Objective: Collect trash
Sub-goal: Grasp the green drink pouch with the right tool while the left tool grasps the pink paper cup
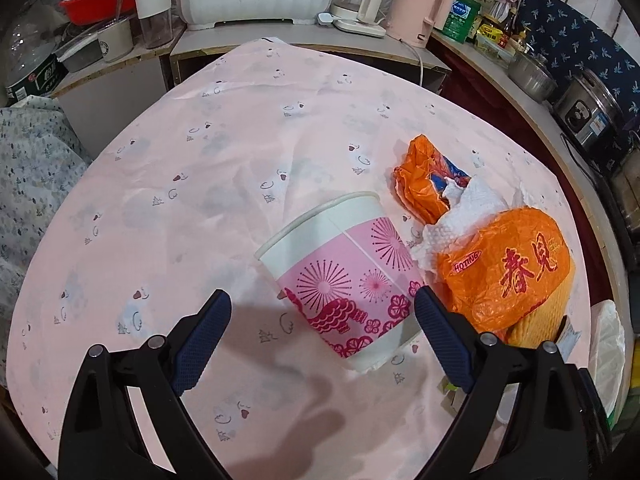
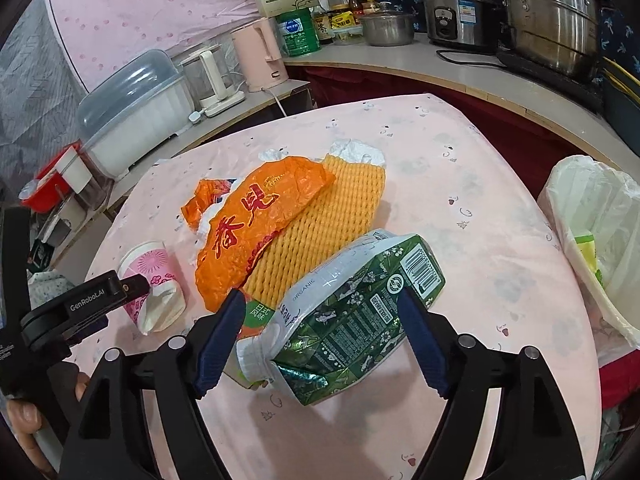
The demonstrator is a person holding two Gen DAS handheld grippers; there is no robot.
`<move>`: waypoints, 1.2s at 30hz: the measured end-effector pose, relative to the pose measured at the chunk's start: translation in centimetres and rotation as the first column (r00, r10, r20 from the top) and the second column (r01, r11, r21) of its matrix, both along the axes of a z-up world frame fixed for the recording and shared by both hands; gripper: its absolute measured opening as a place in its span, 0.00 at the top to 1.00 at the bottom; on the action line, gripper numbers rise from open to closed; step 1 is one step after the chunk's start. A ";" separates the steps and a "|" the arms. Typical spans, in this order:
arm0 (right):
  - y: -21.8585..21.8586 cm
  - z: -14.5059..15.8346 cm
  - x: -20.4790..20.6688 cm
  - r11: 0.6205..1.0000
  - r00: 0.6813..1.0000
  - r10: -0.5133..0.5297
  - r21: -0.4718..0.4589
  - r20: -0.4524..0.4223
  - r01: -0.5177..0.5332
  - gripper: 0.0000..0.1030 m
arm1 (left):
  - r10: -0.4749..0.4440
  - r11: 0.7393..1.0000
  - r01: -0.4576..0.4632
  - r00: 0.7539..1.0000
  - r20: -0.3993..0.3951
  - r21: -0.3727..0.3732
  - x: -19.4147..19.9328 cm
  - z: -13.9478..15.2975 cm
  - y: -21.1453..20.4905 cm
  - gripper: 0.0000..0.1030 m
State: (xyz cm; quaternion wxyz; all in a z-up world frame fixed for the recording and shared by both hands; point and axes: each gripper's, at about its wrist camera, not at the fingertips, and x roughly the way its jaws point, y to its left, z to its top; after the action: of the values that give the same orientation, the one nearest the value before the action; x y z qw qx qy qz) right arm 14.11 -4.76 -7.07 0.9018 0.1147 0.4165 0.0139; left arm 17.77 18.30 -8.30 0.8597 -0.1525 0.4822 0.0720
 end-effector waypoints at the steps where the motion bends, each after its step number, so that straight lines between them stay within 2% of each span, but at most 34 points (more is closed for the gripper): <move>1: 0.1 -0.1 0.2 1.000 1.000 -0.002 -0.003 -0.004 0.002 0.26 | 0.004 1.000 -0.004 1.000 -0.005 -0.008 0.4 -0.1 0.0 0.14; 11: 0.1 -1.5 1.4 1.000 0.999 -0.024 -0.010 -0.047 0.024 0.26 | -0.002 0.997 -0.005 0.996 -0.087 -0.078 3.4 -2.7 -1.0 0.14; 14: 0.1 -1.9 1.6 1.000 0.998 -0.027 -0.007 -0.059 0.026 0.26 | -0.026 0.999 0.022 0.996 -0.083 -0.045 3.6 -2.7 -2.0 0.17; 16: 0.0 -2.1 1.6 1.000 0.997 -0.030 -0.006 -0.065 0.029 0.25 | -0.038 0.999 0.036 0.996 -0.078 -0.029 3.4 -2.6 -2.4 0.29; 22: -0.2 -2.6 1.8 0.999 0.997 -0.038 0.002 -0.073 0.039 0.21 | -0.087 0.996 0.087 0.994 -0.060 -0.006 2.4 -2.0 -3.5 0.45; 32: 0.0 -3.4 2.4 0.998 0.995 -0.056 0.024 -0.085 0.058 0.17 | -0.170 0.984 0.170 0.985 0.002 0.057 -0.3 0.3 -6.4 0.46; 36: -0.8 -3.4 2.0 0.996 0.994 -0.063 0.055 -0.087 0.068 0.24 | -0.191 0.979 0.190 0.981 0.014 0.071 -1.0 1.1 -6.8 0.46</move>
State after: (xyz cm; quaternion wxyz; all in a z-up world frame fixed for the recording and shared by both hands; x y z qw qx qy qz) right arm 16.11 -5.54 -10.44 0.8795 0.1550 0.4499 -0.0085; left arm 16.73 11.54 -7.22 0.8724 -0.0767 0.4828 0.0044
